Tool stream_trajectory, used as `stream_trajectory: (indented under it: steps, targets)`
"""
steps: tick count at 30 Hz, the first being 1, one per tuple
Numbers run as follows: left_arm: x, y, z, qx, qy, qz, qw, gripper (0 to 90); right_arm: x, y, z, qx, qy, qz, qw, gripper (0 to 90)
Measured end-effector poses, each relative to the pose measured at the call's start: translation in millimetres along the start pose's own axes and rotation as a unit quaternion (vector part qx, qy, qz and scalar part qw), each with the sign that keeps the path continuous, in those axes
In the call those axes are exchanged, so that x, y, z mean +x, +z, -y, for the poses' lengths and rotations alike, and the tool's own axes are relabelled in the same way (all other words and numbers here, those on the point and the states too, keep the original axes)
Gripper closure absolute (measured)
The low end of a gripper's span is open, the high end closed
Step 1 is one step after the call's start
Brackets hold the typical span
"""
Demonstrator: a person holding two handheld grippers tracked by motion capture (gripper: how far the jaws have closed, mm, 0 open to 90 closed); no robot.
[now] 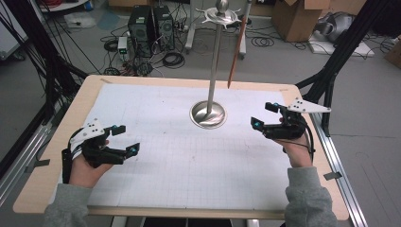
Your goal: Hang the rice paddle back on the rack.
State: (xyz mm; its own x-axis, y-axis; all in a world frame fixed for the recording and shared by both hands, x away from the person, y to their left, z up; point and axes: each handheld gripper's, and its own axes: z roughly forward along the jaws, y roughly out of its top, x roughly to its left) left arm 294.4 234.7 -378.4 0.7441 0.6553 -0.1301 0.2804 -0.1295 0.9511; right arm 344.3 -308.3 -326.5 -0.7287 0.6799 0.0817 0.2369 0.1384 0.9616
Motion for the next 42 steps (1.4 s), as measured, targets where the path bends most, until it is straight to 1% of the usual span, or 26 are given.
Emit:
stream_trajectory:
  steps: [1,6,7,10,11,13,15,16,17,20,23,24,26,31,34,42]
  targets:
    - [-0.1,0.4,0.0,0.004,0.002,-0.002,1.0,7.9,-1.2,-2.2,5.3,0.002,0.003,0.004,1.0,10.2]
    - [-0.5,1.7,0.1,0.004,0.002,-0.002,1.0,8.0,-3.1,-6.3,14.2,0.006,0.005,0.009,0.9999,10.2]
    - [-1.0,2.0,-0.2,0.002,-0.001,-0.001,1.0,8.0,-4.5,-8.3,19.9,0.006,0.01,0.012,0.9999,10.2]
    - [-2.2,2.4,-0.7,0.0,0.001,0.003,1.0,8.0,-6.3,-9.6,24.5,0.008,0.009,0.016,0.9998,10.2]
    - [-2.9,2.9,-1.0,-0.001,-0.001,0.006,1.0,8.0,-6.5,-10.2,25.6,0.014,0.015,0.017,0.9996,10.2]
    - [-3.6,4.0,-0.9,0.0,0.001,0.007,1.0,7.9,-6.4,-11.3,27.6,0.023,0.016,0.019,0.9994,10.2]
    - [-3.5,4.6,-0.3,0.003,0.001,0.008,1.0,8.0,-5.4,-12.5,29.7,0.018,0.012,0.016,0.9996,10.2]
    - [-3.5,4.8,0.1,0.002,0.0,0.007,1.0,8.0,-4.6,-12.8,31.1,0.02,0.014,0.015,0.9996,10.2]
    - [-3.1,4.4,0.2,0.003,0.0,0.006,1.0,8.0,-4.5,-12.9,32.8,0.022,0.011,0.017,0.9996,10.2]
    - [-2.9,3.4,-0.3,-0.001,-0.002,0.006,1.0,8.0,-4.8,-13.2,38.9,0.023,0.016,0.016,0.9995,10.2]
    - [-2.4,2.7,-0.5,-0.002,-0.001,0.005,1.0,7.9,-4.7,-14.3,43.1,0.023,0.019,0.02,0.9994,10.2]
    - [-2.4,2.9,-0.2,-0.002,-0.001,0.004,1.0,8.0,-4.5,-14.5,44.1,0.023,0.015,0.023,0.9994,10.1]
    - [-2.0,3.0,0.2,0.001,-0.002,0.005,1.0,8.0,-4.0,-14.3,46.1,0.026,0.017,0.023,0.9993,10.2]
    - [-1.4,2.0,0.3,-0.002,-0.002,0.002,1.0,7.9,-6.0,-16.4,54.3,0.019,0.027,0.028,0.9991,10.2]
    - [-0.5,1.2,0.7,-0.002,-0.004,0.002,1.0,8.0,-6.6,-18.1,56.1,0.021,0.029,0.029,0.9989,10.2]
    - [1.0,0.9,1.6,-0.002,-0.004,-0.002,1.0,8.0,-2.3,-25.9,57.5,0.01,0.028,0.03,0.9991,10.2]
